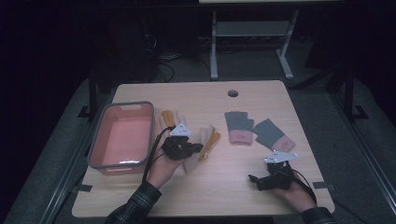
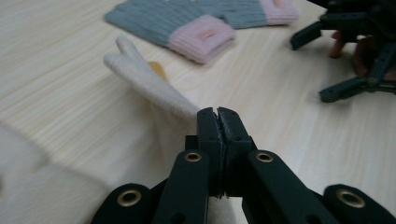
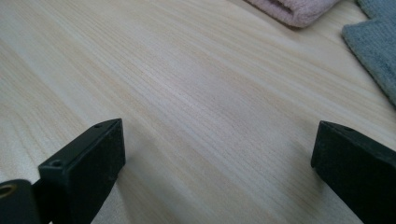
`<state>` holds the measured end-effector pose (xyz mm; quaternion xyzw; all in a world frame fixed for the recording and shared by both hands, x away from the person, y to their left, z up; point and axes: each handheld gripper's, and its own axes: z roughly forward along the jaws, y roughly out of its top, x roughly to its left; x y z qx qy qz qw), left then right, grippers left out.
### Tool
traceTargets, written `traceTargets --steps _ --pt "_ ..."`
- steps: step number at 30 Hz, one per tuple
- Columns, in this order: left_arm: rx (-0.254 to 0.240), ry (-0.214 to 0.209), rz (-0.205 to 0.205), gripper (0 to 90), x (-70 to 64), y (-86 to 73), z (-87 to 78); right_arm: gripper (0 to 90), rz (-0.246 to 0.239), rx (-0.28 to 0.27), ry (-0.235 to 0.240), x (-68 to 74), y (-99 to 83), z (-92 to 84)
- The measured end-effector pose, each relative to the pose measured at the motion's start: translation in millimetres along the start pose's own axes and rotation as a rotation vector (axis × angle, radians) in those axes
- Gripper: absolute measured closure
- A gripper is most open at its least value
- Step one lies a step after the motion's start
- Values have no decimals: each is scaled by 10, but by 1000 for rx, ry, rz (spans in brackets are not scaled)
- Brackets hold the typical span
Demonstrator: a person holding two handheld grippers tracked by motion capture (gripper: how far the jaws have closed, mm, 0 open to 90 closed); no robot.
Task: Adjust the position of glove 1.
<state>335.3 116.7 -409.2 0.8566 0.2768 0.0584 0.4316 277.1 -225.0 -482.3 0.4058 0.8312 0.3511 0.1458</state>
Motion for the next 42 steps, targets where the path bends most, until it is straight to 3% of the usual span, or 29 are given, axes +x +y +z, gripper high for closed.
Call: traceTargets --steps 12,17,22,28,36,42 --pt "32 -92 33 874 -229 -5 212 23 0 0 0 0 0 0" --pt "28 -116 37 821 -275 -9 256 23 0 0 0 0 0 0" --pt "28 -110 35 775 -274 -18 256 23 0 -1 0 0 0 1" --pt "62 -64 35 894 -195 -58 314 23 -2 -1 0 -1 0 1" --pt "78 -7 30 894 -30 -25 492 23 0 0 0 0 0 1" --pt "89 -17 14 895 42 -32 668 23 -1 0 0 -1 0 0"
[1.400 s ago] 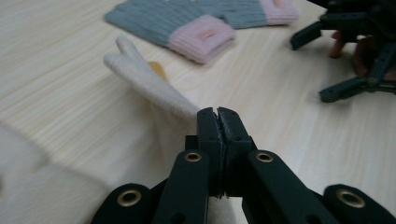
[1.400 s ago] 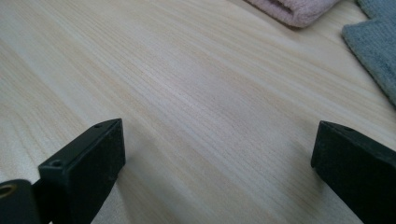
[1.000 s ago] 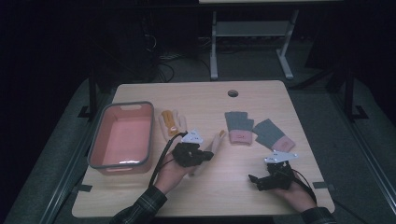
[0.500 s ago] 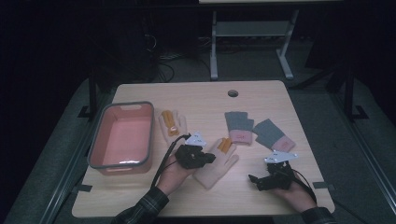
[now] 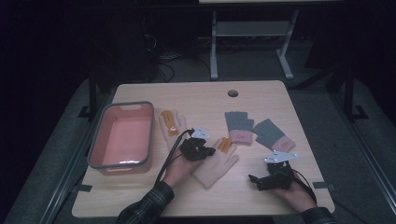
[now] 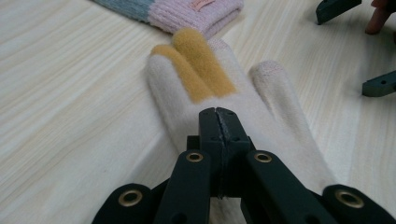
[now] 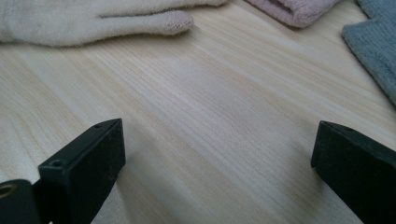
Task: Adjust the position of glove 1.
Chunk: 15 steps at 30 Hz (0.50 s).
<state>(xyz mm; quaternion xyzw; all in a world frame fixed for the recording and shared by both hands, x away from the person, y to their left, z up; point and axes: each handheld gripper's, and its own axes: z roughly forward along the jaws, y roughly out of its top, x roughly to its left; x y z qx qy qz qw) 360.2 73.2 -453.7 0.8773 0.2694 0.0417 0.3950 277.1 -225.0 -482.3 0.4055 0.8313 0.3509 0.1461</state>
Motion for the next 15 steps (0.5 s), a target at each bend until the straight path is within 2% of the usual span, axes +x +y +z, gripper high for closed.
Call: traceTargets --steps 3,8,15 --pt "16 -24 11 895 -13 4 54 23 0 0 0 0 0 0" --pt "26 -64 65 895 -124 45 145 23 -1 0 0 0 0 0" --pt "22 -114 103 895 -252 97 257 23 1 1 0 1 0 -1"
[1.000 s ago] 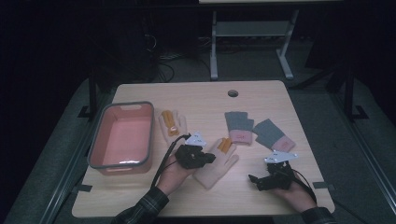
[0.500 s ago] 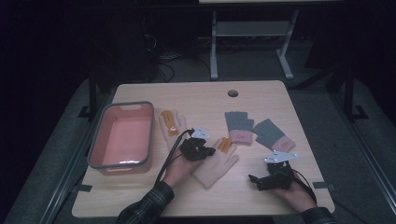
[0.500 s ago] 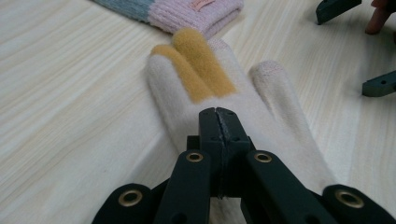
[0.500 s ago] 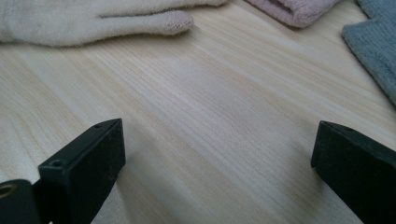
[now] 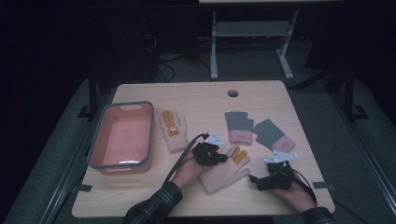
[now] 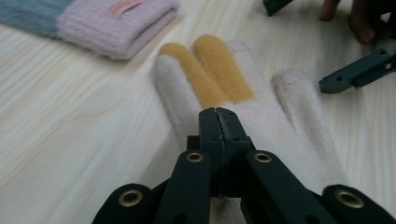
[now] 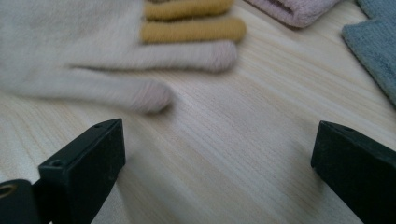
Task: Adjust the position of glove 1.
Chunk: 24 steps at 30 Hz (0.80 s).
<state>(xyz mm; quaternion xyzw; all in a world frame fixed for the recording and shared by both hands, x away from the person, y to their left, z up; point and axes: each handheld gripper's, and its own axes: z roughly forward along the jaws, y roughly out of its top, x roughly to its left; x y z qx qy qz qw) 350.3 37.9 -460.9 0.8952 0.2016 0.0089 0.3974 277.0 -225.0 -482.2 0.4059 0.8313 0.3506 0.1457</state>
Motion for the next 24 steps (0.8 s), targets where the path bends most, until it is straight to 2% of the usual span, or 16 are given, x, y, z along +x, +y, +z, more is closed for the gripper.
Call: traceTargets --steps 3,5,8,12,15,24 --pt "-1 3 9 895 -31 15 6 23 -1 -1 0 -1 0 1" --pt "1 12 0 894 -23 20 -40 23 0 0 0 0 0 0" --pt "-13 57 -22 880 35 25 -167 23 -1 -2 0 -1 0 1" --pt "-36 130 -71 862 171 -3 -332 23 -1 -2 0 -1 0 1" --pt "-38 205 -107 819 296 -37 -451 23 -1 -3 0 -1 0 1" --pt "-60 368 -196 712 543 -106 -635 23 -5 -4 3 1 -1 3"
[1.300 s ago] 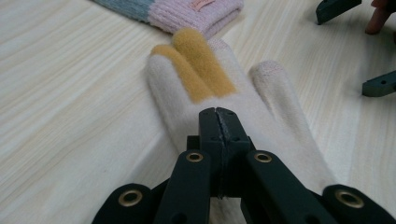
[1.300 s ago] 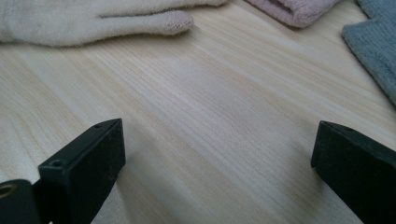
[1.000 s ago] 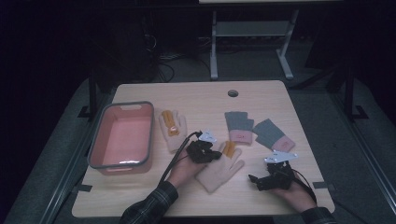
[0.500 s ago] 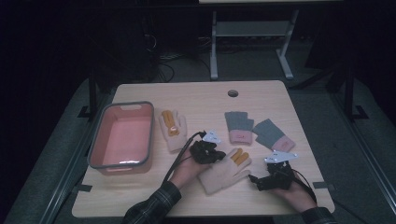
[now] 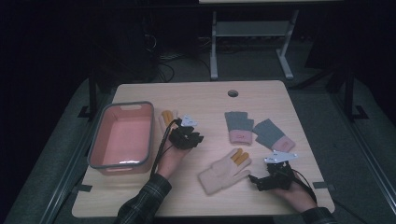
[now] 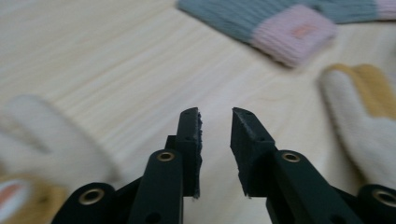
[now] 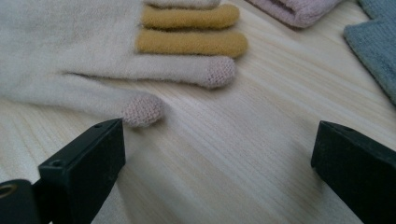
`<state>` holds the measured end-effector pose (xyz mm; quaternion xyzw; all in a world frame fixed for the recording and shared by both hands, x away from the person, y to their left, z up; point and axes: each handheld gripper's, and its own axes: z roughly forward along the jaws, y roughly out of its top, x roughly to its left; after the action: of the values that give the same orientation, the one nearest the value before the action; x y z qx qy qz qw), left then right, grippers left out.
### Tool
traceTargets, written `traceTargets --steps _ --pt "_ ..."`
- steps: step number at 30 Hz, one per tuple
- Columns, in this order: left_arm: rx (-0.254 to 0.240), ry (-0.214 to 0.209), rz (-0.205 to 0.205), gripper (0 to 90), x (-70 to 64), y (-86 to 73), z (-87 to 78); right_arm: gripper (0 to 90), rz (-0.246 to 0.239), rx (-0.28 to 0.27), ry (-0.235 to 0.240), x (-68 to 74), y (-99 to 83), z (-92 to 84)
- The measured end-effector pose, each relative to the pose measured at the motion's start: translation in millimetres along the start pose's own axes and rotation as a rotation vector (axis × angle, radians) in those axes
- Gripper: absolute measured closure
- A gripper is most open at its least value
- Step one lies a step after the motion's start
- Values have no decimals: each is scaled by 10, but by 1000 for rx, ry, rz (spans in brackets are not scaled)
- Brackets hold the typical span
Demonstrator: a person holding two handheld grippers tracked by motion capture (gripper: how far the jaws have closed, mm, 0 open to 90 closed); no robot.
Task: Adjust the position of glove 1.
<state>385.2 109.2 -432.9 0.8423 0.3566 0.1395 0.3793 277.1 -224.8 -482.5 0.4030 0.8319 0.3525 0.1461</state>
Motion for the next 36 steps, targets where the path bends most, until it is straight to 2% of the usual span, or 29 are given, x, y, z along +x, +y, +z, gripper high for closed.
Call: traceTargets --steps 9,11,17,20,21,22,24,29,33,36 --pt "24 145 -72 629 258 -56 48 23 -1 0 1 0 0 0" --pt "22 162 -86 617 288 -65 63 23 -2 0 2 0 0 0" --pt "61 210 -114 623 387 -78 162 23 -2 0 1 0 0 0" --pt "102 208 -112 667 406 -116 231 23 -2 0 1 0 -1 0" --pt "114 198 -111 700 411 -132 253 23 -2 0 2 0 -1 0" --pt "105 201 -118 787 407 -152 266 23 -2 0 2 0 -1 0" --pt "108 199 -125 847 432 -154 252 23 -2 0 1 0 -1 0" --pt "105 157 -147 874 450 -156 230 23 -2 0 2 0 -1 0" --pt "89 101 -130 878 382 -148 226 23 -1 0 2 0 -1 0" --pt "76 38 -94 877 267 -132 223 23 -2 0 1 0 -1 0"
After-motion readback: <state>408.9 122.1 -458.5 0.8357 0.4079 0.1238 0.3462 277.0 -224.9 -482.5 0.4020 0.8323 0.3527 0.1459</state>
